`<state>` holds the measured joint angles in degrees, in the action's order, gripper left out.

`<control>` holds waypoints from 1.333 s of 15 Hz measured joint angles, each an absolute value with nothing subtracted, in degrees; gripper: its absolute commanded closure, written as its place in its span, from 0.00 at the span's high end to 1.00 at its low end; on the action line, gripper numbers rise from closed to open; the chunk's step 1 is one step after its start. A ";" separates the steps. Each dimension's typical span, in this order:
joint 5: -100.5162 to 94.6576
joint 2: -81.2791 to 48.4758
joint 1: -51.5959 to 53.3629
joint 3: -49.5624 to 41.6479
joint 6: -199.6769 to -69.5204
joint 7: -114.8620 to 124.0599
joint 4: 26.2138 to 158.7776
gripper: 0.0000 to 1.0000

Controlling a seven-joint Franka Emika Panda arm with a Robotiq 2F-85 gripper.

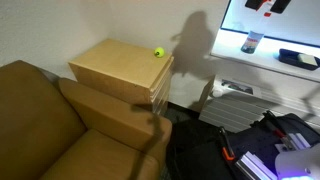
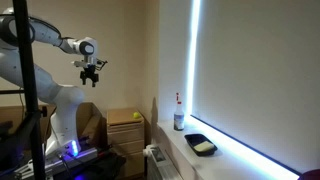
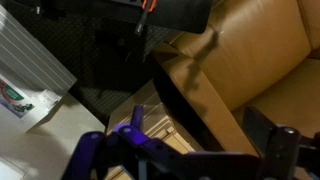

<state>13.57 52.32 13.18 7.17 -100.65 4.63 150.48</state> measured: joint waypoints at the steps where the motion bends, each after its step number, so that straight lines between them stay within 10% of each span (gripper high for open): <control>1: 13.57 52.32 13.18 7.17 -100.65 4.63 150.48 1.00; 20: 24.57 11.22 3.91 2.63 -132.65 10.95 150.57 1.00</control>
<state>24.57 11.22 3.91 2.63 -132.65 10.95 150.57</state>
